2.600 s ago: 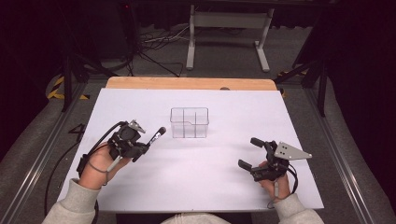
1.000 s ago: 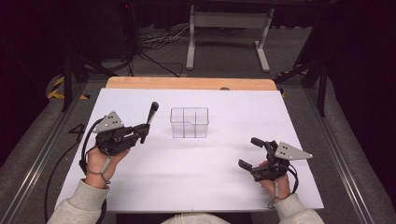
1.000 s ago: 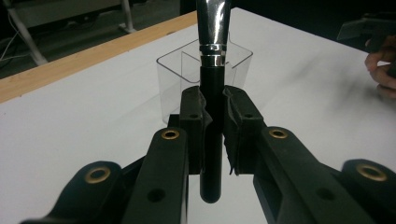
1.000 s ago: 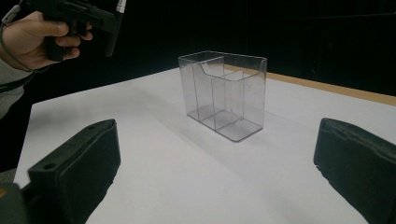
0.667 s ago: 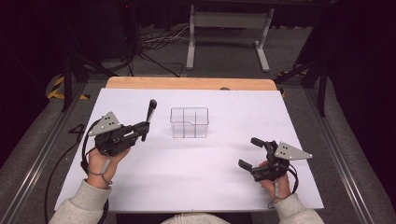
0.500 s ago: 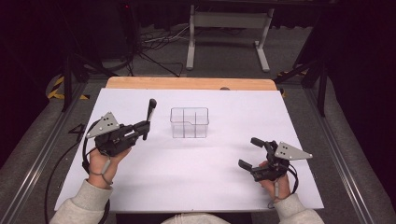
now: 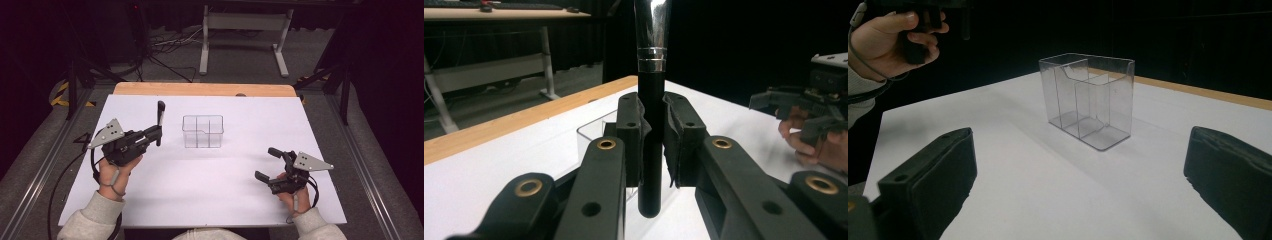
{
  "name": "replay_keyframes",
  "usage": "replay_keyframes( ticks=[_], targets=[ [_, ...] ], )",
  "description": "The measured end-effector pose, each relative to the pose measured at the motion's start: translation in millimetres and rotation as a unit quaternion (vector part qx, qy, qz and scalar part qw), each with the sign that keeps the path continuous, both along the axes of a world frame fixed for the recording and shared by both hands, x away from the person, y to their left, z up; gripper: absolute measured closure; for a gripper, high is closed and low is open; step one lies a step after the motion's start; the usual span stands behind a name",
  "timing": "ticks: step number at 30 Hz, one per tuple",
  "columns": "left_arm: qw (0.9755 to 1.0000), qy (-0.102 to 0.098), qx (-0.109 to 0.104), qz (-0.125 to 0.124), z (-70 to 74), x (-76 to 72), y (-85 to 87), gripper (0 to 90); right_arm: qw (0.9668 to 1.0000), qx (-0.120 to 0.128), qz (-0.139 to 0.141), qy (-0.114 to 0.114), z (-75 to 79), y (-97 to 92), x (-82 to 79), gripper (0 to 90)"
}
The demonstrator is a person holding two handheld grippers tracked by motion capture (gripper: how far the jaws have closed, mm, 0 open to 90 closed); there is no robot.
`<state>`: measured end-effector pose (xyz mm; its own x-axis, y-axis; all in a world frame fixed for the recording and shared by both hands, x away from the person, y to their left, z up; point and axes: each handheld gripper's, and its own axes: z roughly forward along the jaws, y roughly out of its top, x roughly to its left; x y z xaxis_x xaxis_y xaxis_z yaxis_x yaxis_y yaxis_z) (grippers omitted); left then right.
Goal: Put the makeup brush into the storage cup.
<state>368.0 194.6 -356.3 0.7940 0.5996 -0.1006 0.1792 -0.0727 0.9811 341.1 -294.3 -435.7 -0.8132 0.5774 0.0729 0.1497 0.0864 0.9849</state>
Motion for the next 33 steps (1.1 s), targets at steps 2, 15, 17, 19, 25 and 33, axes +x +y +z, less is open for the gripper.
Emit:
replay_keyframes(
  ticks=[2, 15, 17, 19, 25, 33],
  targets=[
    [1.0, -0.001, -0.004, -0.004, 1.9, 1.4, -2.7, 78.6, 1.0, 0.0, 0.001, 0.0, 0.0, 0.4, 0.1, 0.8],
    [0.9998, -0.003, -0.005, -0.019, 9.0, 15.8, -29.3, 78.6, 1.0, 0.003, 0.0, 0.001, -0.2, -0.2, 0.6, 0.8],
    [0.9998, -0.003, -0.004, -0.02, 9.3, 16.7, -30.9, 78.6, 1.0, 0.003, 0.0, 0.001, -0.1, -0.4, 0.6, 0.8],
    [0.9997, -0.006, -0.003, -0.021, 10.5, 20.1, -36.8, 78.6, 1.0, 0.003, 0.0, 0.001, -0.1, -0.5, 0.7, 0.8],
    [0.9996, -0.007, -0.006, -0.026, 12.1, 25.8, -46.2, 78.6, 1.0, 0.003, 0.0, 0.0, 0.2, -1.2, 0.5, 0.8],
    [0.9993, -0.013, -0.012, -0.033, 14.3, 32.9, -62.5, 78.6, 1.0, 0.004, -0.002, -0.001, 0.3, -2.9, -0.7, 0.9]
  ],
)
